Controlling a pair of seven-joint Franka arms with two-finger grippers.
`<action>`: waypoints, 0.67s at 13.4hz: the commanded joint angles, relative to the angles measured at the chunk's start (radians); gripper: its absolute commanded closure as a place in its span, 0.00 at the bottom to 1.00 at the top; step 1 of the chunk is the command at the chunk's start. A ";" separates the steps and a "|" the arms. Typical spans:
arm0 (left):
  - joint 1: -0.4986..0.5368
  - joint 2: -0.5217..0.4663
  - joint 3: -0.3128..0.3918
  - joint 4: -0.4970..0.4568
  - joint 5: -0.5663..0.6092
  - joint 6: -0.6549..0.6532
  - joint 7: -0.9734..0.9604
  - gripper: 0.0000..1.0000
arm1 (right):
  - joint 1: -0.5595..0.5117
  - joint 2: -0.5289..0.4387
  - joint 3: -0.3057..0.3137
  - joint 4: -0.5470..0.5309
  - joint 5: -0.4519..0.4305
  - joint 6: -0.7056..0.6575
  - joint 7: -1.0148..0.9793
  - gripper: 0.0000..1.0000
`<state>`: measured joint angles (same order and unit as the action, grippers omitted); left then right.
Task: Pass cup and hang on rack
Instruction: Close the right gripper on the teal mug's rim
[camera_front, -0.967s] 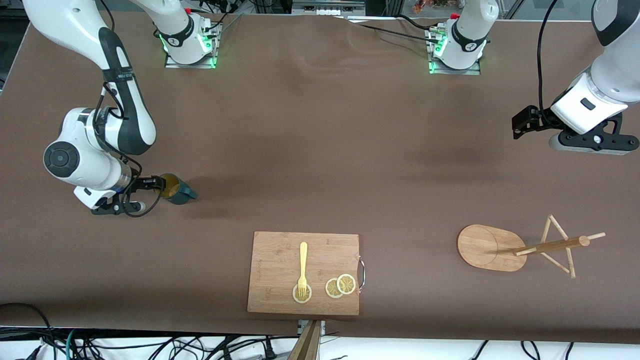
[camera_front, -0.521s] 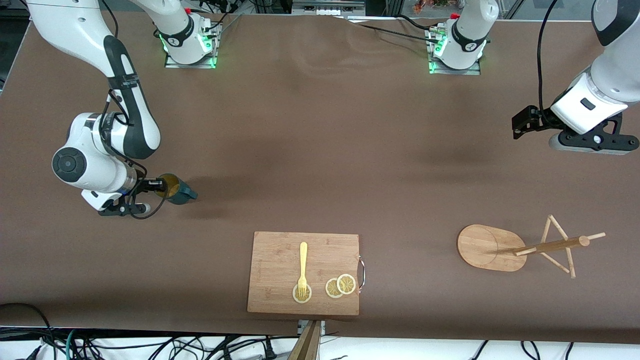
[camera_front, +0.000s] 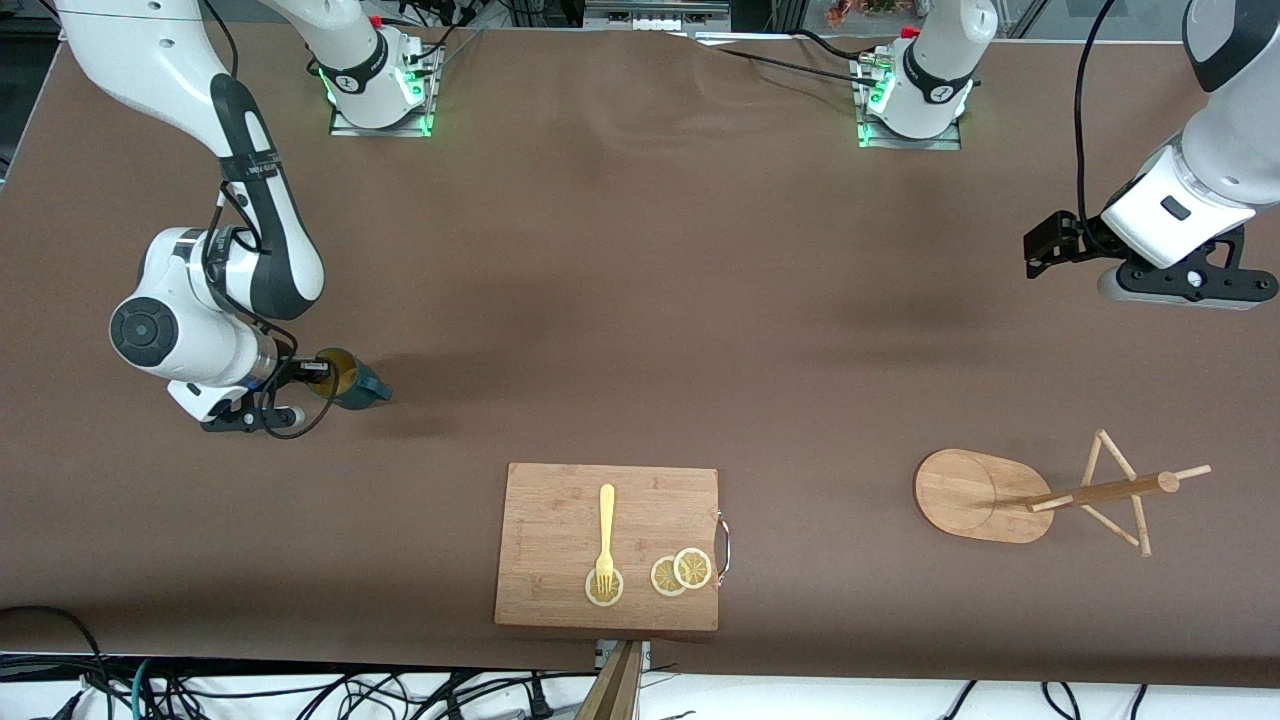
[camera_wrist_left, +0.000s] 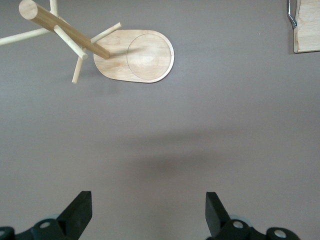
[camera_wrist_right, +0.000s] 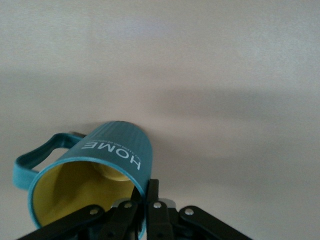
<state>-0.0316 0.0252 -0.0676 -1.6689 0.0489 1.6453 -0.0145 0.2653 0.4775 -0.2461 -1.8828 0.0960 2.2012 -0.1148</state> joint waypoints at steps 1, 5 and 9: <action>-0.005 0.016 -0.001 0.032 0.017 -0.021 -0.012 0.00 | 0.000 -0.013 0.042 0.031 0.008 -0.052 -0.006 0.99; -0.005 0.022 -0.001 0.043 0.017 -0.021 -0.012 0.00 | 0.003 -0.034 0.155 0.097 0.007 -0.139 0.006 0.99; -0.005 0.024 0.000 0.044 0.017 -0.021 -0.012 0.00 | 0.141 -0.036 0.205 0.160 -0.007 -0.170 0.113 0.98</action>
<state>-0.0318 0.0262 -0.0676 -1.6662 0.0489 1.6454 -0.0145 0.3238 0.4499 -0.0424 -1.7476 0.0960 2.0565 -0.0775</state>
